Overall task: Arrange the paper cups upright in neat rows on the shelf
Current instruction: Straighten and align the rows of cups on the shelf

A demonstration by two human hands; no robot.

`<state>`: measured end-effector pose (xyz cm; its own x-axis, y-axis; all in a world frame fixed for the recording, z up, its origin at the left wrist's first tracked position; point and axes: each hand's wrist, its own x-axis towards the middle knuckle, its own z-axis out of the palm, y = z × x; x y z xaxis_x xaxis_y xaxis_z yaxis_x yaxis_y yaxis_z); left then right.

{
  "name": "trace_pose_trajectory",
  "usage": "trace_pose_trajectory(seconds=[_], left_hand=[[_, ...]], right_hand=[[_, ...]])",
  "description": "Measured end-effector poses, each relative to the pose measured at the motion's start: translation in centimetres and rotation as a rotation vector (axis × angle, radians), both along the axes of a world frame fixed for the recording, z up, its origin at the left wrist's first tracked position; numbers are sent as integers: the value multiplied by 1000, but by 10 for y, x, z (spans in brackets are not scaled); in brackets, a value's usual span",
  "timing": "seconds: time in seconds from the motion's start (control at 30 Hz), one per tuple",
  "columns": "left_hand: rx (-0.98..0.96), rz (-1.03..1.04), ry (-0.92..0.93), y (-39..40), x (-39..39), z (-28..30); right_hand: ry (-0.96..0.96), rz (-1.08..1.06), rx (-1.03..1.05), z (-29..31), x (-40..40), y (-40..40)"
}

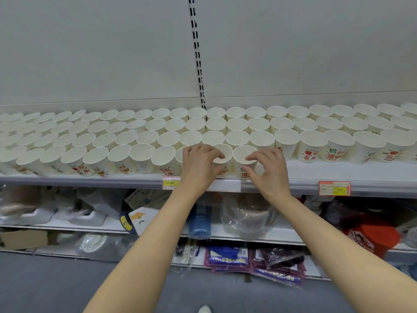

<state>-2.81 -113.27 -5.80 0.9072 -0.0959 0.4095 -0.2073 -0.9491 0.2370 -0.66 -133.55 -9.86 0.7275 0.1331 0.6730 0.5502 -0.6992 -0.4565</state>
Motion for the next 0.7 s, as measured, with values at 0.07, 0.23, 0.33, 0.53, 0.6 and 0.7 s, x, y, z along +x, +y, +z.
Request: trace_pose_trajectory(seconds=[0.07, 0.23, 0.33, 0.53, 0.6, 0.7], left_hand=[[-31, 2, -26, 3, -5, -1], [-87, 146, -167, 52, -25, 2], [-15, 246, -135, 92, -34, -2], [127, 160, -84, 123, -26, -11], [120, 114, -120, 124, -21, -16], [146, 39, -179, 128, -15, -22]], right_hand=[[-14, 3, 1, 3, -5, 3], [-135, 49, -33, 11, -17, 25], [-184, 104, -87, 15, -22, 46], [-141, 131, -209, 16, -19, 99], [-133, 114, -242, 16, -16, 115], [-110, 114, -311, 14, -9, 132]])
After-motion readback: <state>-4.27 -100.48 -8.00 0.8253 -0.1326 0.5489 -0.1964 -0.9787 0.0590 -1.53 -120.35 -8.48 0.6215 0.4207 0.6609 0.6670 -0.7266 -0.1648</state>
